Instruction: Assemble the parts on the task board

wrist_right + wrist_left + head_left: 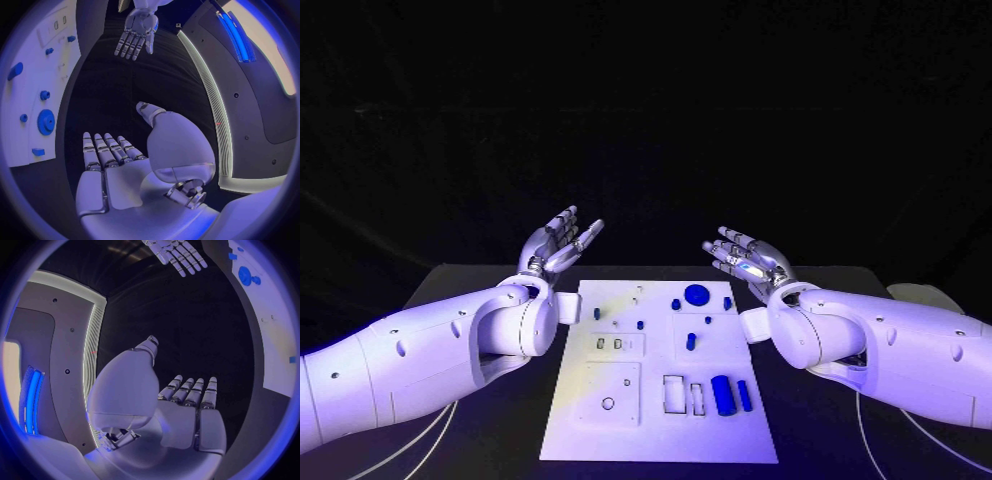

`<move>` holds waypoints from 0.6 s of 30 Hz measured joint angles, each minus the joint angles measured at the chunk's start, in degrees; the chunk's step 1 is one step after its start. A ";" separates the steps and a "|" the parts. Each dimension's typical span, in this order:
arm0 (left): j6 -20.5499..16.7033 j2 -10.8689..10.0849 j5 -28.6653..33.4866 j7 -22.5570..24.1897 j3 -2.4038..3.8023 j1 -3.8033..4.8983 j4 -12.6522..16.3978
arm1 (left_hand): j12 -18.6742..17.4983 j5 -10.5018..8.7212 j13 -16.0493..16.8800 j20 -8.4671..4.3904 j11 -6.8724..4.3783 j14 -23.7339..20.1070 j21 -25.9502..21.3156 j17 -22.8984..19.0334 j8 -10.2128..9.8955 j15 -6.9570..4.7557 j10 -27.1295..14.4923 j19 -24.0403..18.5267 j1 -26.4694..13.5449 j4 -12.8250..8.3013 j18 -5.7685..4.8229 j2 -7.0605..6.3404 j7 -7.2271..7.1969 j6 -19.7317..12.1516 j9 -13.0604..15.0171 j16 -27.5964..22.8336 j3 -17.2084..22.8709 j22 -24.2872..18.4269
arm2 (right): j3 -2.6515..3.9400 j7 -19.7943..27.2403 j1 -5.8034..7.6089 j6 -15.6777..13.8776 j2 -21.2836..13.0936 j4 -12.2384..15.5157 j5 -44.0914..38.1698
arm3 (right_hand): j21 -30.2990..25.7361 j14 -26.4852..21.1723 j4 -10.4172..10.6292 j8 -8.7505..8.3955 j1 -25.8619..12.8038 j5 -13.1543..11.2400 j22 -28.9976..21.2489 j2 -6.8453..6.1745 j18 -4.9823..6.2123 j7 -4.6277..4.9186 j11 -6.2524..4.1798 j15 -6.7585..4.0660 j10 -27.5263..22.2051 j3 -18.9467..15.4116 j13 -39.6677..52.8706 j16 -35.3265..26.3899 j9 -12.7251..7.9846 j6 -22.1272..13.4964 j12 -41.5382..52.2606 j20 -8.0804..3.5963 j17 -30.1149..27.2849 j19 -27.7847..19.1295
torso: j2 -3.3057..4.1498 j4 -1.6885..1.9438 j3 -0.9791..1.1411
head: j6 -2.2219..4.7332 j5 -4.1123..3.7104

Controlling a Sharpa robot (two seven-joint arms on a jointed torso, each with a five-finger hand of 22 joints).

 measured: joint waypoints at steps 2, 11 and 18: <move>0.91 0.02 -0.02 0.20 0.00 0.06 -0.07 | 0.23 0.21 0.09 0.49 0.45 0.28 0.00 0.10 0.24 0.47 0.45 0.20 1.52 0.35 0.62 -0.05 0.02 0.37 0.13 0.00 0.08 0.10 | -0.46 -1.05 0.56 2.11 -0.02 -0.22 -0.62 | 0.50 1.36 -0.68 0.40 2.11 0.25 0.20 0.01 0.00 0.07 0.58 0.82 1.52 0.84 0.17 0.34 0.24 1.27 0.29 0.51 0.24 1.15 | 0.01 -0.01 0.00 | 0.00 0.00; 3.15 -3.27 -0.11 0.50 0.04 0.41 2.24 | 0.90 0.21 0.54 0.64 2.16 6.45 1.95 1.55 1.36 2.51 3.98 5.05 2.45 0.35 0.88 0.89 0.18 3.50 1.01 2.10 0.59 1.00 | -0.16 -2.33 1.90 4.49 -1.52 -0.66 -8.89 | 2.33 10.80 -3.50 2.71 6.17 0.35 0.86 -0.70 0.01 0.63 0.62 0.67 12.26 2.40 1.03 2.34 1.76 9.46 1.60 0.54 1.62 6.28 | 0.95 0.38 -0.20 | -0.27 -0.74; 4.55 -3.21 -0.14 1.17 -0.02 0.38 2.99 | 5.57 0.21 2.39 0.29 2.70 30.95 10.83 6.64 7.84 -0.17 28.02 29.40 4.83 -1.37 5.43 1.22 1.22 19.64 5.60 10.86 3.21 4.50 | -0.10 -2.03 2.93 3.30 -1.71 -1.95 -16.08 | 8.97 33.96 -6.99 8.71 10.14 -1.70 3.50 -2.57 2.73 2.53 -1.97 -2.70 36.04 3.98 2.22 8.89 5.29 29.30 5.76 0.35 4.92 26.94 | 2.34 0.53 -0.26 | -0.05 -1.35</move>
